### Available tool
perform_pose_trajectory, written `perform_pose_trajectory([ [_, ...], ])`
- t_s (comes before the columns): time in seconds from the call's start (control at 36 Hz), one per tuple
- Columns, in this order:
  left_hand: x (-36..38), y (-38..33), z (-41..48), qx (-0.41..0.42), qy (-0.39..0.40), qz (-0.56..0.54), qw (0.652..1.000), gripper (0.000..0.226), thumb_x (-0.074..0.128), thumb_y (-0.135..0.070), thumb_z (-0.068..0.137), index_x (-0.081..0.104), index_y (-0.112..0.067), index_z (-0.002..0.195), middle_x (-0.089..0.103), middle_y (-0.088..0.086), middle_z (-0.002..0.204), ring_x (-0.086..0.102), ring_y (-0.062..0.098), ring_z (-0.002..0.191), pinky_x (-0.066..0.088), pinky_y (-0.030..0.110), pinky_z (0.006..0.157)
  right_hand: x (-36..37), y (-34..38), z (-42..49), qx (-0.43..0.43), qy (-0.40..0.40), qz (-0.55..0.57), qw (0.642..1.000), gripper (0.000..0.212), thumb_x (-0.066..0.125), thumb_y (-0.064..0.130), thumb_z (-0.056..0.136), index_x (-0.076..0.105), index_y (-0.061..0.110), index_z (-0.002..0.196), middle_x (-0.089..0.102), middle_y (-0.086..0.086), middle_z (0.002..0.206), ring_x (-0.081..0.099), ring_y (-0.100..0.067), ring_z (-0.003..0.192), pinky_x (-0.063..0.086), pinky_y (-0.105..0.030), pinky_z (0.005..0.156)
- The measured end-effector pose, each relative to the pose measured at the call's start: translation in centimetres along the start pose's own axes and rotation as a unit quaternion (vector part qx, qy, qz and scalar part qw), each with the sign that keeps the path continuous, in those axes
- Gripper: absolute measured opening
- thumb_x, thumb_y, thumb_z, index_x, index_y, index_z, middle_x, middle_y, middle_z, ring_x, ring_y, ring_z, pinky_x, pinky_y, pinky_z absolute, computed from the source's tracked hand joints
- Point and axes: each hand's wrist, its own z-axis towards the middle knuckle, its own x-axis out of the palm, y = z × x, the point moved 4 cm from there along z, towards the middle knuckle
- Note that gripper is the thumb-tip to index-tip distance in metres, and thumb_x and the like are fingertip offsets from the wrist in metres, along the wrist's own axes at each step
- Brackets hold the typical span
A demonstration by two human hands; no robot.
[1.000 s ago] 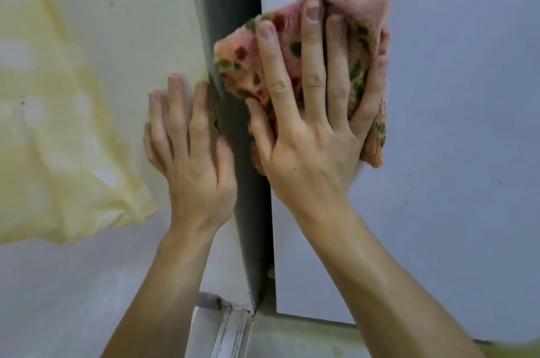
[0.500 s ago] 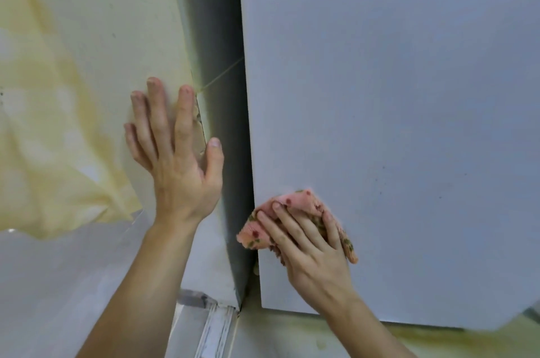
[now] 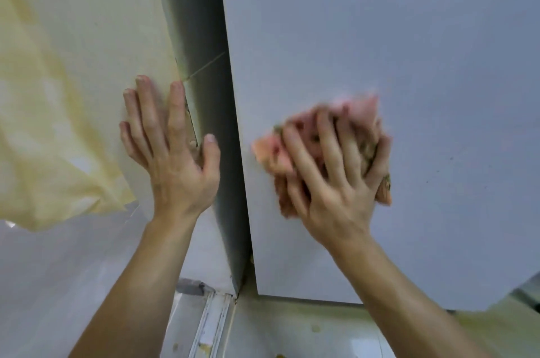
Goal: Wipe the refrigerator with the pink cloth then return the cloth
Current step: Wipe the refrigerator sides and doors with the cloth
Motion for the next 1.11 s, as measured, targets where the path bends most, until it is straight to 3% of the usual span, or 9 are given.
perform_pose_trajectory([
  [0.17,0.5,-1.3,-1.9,0.013,0.019,-0.022,0.999,0.068,0.038,-0.048,0.102,0.027,-0.021,0.163,0.018,0.025,0.169,0.011,0.044,0.158,0.008,0.072,0.121,0.1,-3.6,-12.8,-0.104,0.146,-0.002,0.984,0.060,0.064,0.037,0.099,0.047,0.037,0.157,0.021,0.010,0.173,0.034,-0.013,0.151,0.006,-0.050,0.131],
  [0.31,1.6,-3.5,-2.4,0.038,0.018,-0.010,0.999,0.072,0.041,-0.056,0.098,0.031,-0.022,0.161,0.023,0.026,0.167,0.012,0.052,0.154,0.010,0.077,0.117,-0.4,-3.8,-12.1,-0.069,0.179,0.011,0.981,0.069,0.055,0.033,0.103,0.025,0.038,0.165,0.008,0.013,0.175,0.016,-0.008,0.159,0.000,-0.048,0.131],
  [0.44,1.4,-4.2,-2.2,0.029,0.003,0.004,1.000,0.074,0.041,-0.062,0.099,0.032,-0.022,0.160,0.024,0.026,0.165,0.013,0.051,0.153,0.015,0.075,0.116,-1.5,-3.3,-2.8,0.081,0.083,0.045,0.992,0.061,0.044,0.036,0.110,0.020,0.036,0.165,0.000,0.003,0.175,0.002,-0.014,0.162,-0.006,-0.050,0.130],
  [0.53,1.3,-4.5,-2.4,0.022,0.006,0.006,1.000,0.072,0.042,-0.058,0.100,0.029,-0.023,0.161,0.023,0.027,0.166,0.012,0.049,0.154,0.015,0.076,0.115,-3.0,-3.8,5.7,0.151,-0.003,0.047,0.987,0.052,0.046,0.035,0.111,0.034,0.027,0.162,0.021,-0.014,0.171,0.013,-0.026,0.162,0.000,-0.058,0.127],
  [0.61,1.3,-5.1,-2.6,0.036,0.013,0.001,0.999,0.068,0.044,-0.049,0.101,0.028,-0.025,0.162,0.020,0.026,0.167,0.012,0.048,0.155,0.012,0.076,0.117,-3.6,-4.2,10.1,0.163,-0.040,0.017,0.986,0.050,0.045,0.035,0.111,0.043,0.021,0.159,0.032,-0.022,0.167,0.026,-0.036,0.158,0.008,-0.064,0.126],
  [0.72,1.3,-5.9,-2.6,0.043,0.024,-0.013,0.999,0.067,0.046,-0.036,0.099,0.029,-0.022,0.162,0.021,0.023,0.167,0.012,0.044,0.157,0.012,0.073,0.119,-2.7,-3.3,7.6,0.113,-0.056,-0.021,0.992,0.047,0.045,0.038,0.111,0.047,0.027,0.156,0.035,-0.016,0.165,0.034,-0.033,0.155,0.020,-0.063,0.126],
  [0.81,1.5,-6.7,-2.8,0.041,0.025,-0.027,0.999,0.067,0.047,-0.029,0.098,0.029,-0.015,0.161,0.022,0.024,0.167,0.015,0.043,0.157,0.014,0.071,0.121,-1.4,-3.1,-0.2,0.019,-0.004,0.007,1.000,0.052,0.053,0.038,0.106,0.045,0.033,0.158,0.027,-0.004,0.169,0.030,-0.023,0.157,0.016,-0.057,0.128],
  [0.94,1.8,-8.3,-3.6,0.064,0.040,-0.033,0.997,0.068,0.052,-0.028,0.096,0.031,-0.017,0.159,0.020,0.026,0.167,0.015,0.041,0.158,0.018,0.063,0.123,-1.0,-5.7,-17.3,-0.101,0.209,-0.024,0.972,0.073,0.059,0.029,0.097,0.031,0.039,0.163,0.031,0.012,0.168,0.030,-0.012,0.153,0.003,-0.045,0.132],
  [1.11,2.4,-9.6,-5.0,0.111,0.071,-0.034,0.991,0.072,0.058,-0.028,0.091,0.034,-0.016,0.158,0.018,0.024,0.167,0.006,0.037,0.160,0.011,0.059,0.127,-1.9,-7.6,-17.5,-0.107,0.281,0.015,0.954,0.075,0.050,0.018,0.096,0.027,0.039,0.164,0.033,0.018,0.164,0.034,-0.006,0.150,0.002,-0.037,0.131],
])
